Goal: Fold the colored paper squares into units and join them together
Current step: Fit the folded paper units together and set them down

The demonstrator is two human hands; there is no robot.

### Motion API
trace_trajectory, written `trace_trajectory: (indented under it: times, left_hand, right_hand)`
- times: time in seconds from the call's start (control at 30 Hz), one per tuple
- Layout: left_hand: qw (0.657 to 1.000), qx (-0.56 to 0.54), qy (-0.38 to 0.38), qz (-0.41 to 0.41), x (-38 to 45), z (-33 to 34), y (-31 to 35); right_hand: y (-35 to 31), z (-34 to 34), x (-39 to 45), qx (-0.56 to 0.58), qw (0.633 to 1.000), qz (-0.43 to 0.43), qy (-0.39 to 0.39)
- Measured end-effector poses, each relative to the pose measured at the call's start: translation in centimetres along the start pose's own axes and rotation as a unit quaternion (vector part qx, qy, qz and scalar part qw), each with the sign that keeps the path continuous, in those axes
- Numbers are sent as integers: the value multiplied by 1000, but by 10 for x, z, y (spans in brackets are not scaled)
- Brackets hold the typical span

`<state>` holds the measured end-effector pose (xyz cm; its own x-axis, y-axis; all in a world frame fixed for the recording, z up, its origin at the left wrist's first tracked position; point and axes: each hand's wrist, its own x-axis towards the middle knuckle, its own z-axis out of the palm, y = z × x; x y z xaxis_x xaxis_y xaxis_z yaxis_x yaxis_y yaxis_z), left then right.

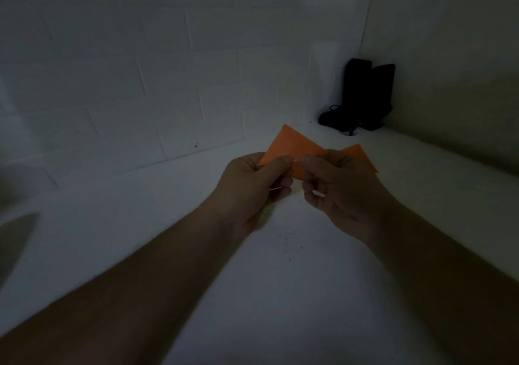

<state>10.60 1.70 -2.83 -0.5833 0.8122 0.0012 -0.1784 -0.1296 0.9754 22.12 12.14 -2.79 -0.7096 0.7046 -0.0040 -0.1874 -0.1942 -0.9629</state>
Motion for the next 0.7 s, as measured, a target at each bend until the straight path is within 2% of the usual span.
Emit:
trace_trajectory:
  times: [0.4,0.7]
  left_hand:
    - [1000,3,25,14,5,-3,-1]
    - [999,7,37,23,7,-6,1]
  right_hand:
    - [-5,-3,1,-5,999,-30,43]
    - [-10,-3,-3,-22,999,-34,11]
